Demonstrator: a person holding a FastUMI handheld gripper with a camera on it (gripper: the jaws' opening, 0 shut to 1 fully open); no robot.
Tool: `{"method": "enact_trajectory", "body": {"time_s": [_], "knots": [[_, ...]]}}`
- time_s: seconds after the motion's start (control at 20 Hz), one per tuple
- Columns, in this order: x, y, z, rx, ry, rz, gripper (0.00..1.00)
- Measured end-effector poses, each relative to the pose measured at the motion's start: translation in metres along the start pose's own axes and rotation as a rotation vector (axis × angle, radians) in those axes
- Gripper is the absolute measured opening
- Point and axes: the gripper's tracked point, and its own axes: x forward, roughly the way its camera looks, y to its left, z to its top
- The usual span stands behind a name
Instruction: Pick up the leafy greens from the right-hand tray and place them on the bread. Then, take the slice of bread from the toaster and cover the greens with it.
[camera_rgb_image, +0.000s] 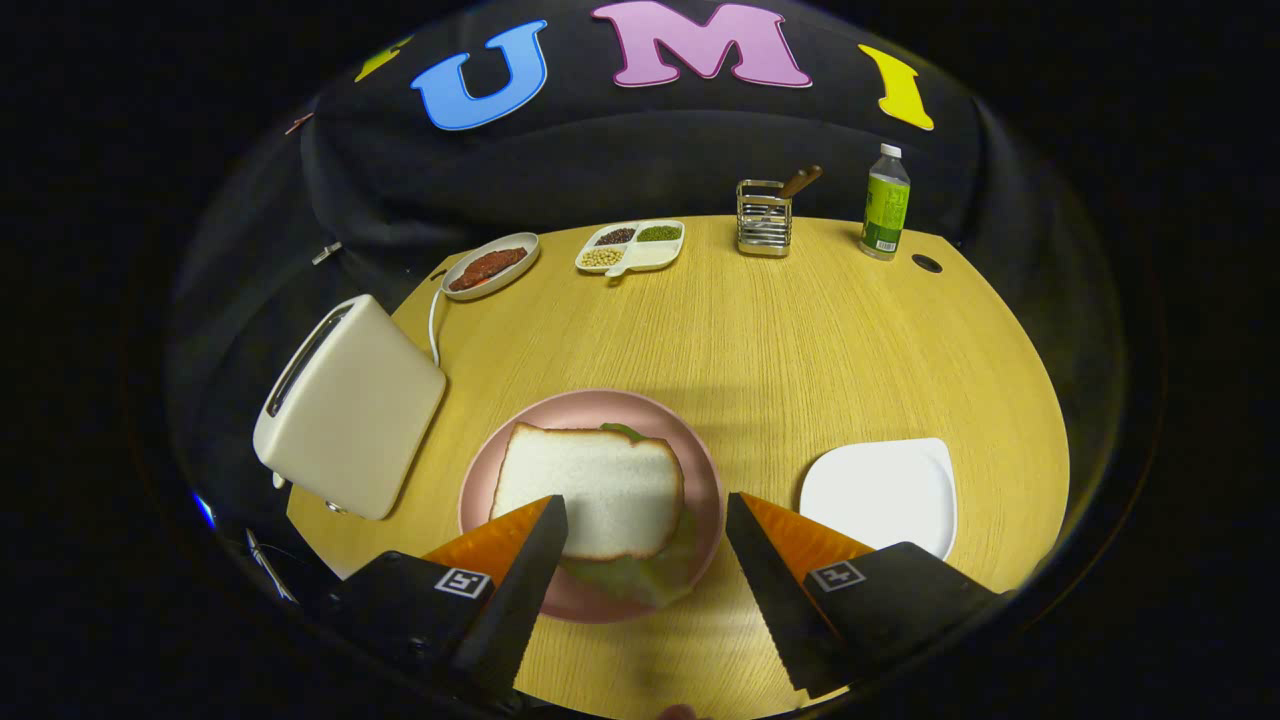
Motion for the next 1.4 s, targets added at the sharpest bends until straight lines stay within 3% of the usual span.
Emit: {"method": "enact_trajectory", "body": {"time_s": [0.2, 0.6, 0.95, 1.25, 1.4], "knots": [[-0.043, 0.003, 0.036, -0.038, -0.137, 0.012, 0.99], [-0.181, 0.018, 0.132, -0.171, -0.516, -0.025, 0.99], [-0.281, 0.032, 0.158, -0.194, -0.738, -0.081, 0.98], [-0.288, 0.024, 0.146, -0.324, -0.716, -0.139, 0.98], [-0.283, 0.024, 0.136, -0.314, -0.682, -0.094, 0.98]]}}
